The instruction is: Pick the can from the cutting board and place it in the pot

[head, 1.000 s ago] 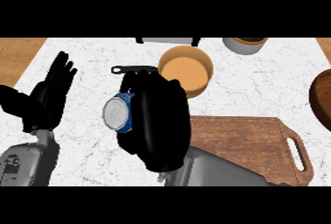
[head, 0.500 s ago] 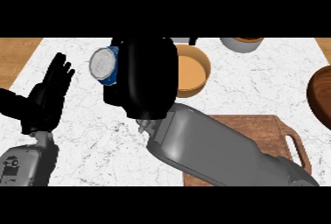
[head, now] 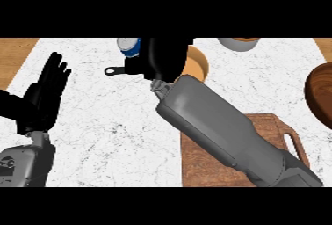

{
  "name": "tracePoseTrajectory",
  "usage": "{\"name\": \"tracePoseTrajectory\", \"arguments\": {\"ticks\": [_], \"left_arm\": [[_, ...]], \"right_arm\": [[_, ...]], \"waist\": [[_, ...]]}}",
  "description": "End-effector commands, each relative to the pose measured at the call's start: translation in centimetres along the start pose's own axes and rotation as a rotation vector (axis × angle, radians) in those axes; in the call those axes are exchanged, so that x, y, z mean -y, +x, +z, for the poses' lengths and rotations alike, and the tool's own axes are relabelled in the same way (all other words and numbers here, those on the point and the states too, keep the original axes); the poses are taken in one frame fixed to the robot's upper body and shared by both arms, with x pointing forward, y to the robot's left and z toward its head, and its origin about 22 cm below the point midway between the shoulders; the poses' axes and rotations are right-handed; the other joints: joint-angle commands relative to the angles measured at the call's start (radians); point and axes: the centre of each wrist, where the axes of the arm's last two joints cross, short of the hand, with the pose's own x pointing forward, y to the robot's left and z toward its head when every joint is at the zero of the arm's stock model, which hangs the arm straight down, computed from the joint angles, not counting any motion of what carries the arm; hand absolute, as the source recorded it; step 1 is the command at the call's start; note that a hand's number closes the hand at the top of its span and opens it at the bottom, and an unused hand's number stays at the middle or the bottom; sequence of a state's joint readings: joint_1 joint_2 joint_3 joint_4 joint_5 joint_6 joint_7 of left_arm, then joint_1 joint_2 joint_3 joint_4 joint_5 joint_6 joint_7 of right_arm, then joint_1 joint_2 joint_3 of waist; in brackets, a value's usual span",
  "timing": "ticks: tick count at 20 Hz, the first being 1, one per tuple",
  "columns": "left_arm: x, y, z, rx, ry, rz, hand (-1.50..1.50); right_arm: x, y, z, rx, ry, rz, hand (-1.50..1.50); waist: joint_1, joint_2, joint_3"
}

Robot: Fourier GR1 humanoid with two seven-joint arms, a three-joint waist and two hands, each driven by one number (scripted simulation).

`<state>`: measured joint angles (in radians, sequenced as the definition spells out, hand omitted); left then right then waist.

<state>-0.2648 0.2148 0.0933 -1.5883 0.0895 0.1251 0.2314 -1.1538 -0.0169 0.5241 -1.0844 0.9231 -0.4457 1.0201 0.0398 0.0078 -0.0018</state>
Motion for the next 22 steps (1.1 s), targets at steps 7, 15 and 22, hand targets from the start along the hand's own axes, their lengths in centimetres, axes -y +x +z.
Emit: {"name": "tracePoseTrajectory", "arguments": {"ticks": [7, 15, 22], "left_arm": [[0.4, 0.3, 0.5, 0.004, 0.021, -0.009, 0.00], [0.5, 0.4, 0.2, 0.007, 0.008, -0.001, 0.00], [1.0, 0.9, 0.6, 0.025, -0.017, -0.010, 0.00]], "right_arm": [[-5.1, -5.3, -3.3, -0.112, -0.059, 0.267, 1.50], [-5.7, -9.7, -5.5, -0.275, 0.086, 0.140, -1.50], [-5.8, -12.3, -5.6, -0.271, 0.183, -0.127, -1.50]], "waist": [[-0.006, 0.001, 0.001], [0.002, 0.008, 0.002], [0.029, 0.014, 0.004]]}}
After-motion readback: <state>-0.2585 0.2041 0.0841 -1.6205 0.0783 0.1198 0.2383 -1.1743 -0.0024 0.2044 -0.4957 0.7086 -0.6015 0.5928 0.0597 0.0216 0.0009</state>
